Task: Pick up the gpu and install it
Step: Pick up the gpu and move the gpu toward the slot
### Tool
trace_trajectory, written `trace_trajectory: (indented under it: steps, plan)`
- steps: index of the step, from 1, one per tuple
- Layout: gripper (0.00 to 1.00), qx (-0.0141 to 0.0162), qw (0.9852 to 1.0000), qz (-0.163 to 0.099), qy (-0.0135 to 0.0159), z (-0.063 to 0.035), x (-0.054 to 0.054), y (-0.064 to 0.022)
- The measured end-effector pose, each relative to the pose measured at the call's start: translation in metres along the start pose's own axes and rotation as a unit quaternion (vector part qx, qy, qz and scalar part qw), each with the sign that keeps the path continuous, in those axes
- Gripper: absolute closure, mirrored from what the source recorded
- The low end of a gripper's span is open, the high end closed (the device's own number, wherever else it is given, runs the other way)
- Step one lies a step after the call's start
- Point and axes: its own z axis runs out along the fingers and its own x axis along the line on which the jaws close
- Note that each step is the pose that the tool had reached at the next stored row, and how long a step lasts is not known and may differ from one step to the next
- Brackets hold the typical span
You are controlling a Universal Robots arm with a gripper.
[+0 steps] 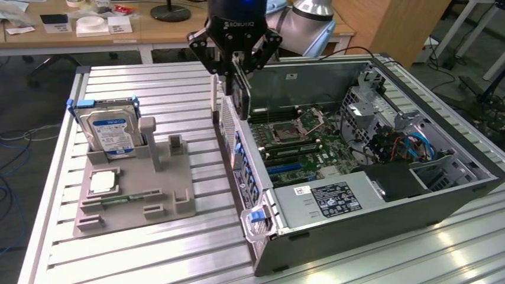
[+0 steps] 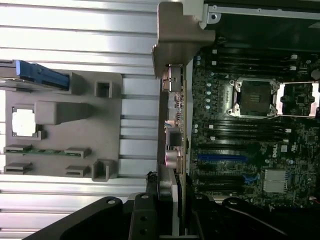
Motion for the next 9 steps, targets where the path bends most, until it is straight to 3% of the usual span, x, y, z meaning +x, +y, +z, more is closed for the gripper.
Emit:
trace_trajectory:
  steps: [9]
  plan:
    - [0.72,0.0000,1.0000,0.000,0.0000,0.0007,-0.021,-0.0005]
